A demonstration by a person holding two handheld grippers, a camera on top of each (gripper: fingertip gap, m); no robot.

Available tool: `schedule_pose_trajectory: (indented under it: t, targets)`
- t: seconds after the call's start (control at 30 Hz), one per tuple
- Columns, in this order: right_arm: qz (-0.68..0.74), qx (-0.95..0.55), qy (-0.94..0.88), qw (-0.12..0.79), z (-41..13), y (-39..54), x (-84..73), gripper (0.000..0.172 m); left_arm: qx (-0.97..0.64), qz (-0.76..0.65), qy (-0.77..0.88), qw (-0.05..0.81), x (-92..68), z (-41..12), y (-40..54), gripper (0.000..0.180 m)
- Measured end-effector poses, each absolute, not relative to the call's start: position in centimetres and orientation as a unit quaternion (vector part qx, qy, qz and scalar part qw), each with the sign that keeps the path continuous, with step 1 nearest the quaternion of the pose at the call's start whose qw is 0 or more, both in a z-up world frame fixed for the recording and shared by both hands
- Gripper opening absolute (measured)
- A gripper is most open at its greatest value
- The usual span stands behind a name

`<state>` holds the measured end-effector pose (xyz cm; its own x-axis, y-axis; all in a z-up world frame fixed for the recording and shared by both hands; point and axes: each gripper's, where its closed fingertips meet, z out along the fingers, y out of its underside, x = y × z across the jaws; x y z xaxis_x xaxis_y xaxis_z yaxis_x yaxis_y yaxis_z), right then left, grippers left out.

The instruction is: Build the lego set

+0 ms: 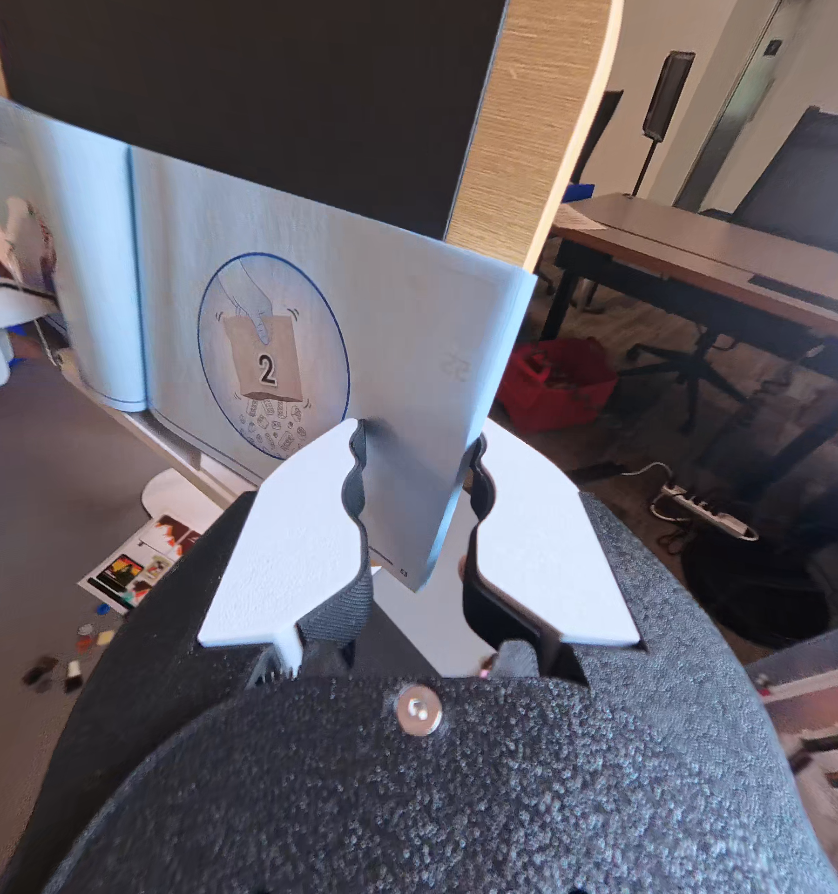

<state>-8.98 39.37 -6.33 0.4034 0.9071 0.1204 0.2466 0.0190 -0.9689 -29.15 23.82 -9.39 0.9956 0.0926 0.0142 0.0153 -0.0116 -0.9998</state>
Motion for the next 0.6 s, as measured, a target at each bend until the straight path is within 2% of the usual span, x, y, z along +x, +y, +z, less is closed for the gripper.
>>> schedule_pose_trajectory:
  t: [0.13,0.3,0.43,0.5,0.53,0.6]
  targets:
    - [0.272,-0.628,-0.451,0.574,-6.2,39.8,-9.1,0.044,-0.694,0.127,0.05,0.707,-27.4,-8.8,23.7,0.003]
    - [0.252,-0.62,-0.439,0.6,-7.1,39.6,-8.9,0.05,-0.679,0.263,0.17,0.664,-25.7,-8.9,24.1,0.002]
    - [0.225,-0.614,-0.392,0.647,-5.2,39.6,-7.0,0.058,-0.674,0.29,0.198,0.65,-25.6,-9.0,24.0,0.002]
    - [0.211,-0.582,-0.377,0.688,-3.2,37.9,-6.2,0.054,-0.666,0.31,0.218,0.643,-25.3,-9.0,24.0,0.002]
    - [0.215,-0.558,-0.403,0.693,-2.7,36.2,-7.0,0.046,-0.66,0.322,0.231,0.638,-25.2,-9.1,24.0,0.002]
    - [0.259,-0.508,-0.504,0.649,-3.9,31.1,-10.5,0.025,-0.646,0.348,0.261,0.627,-24.7,-9.5,24.1,0.001]
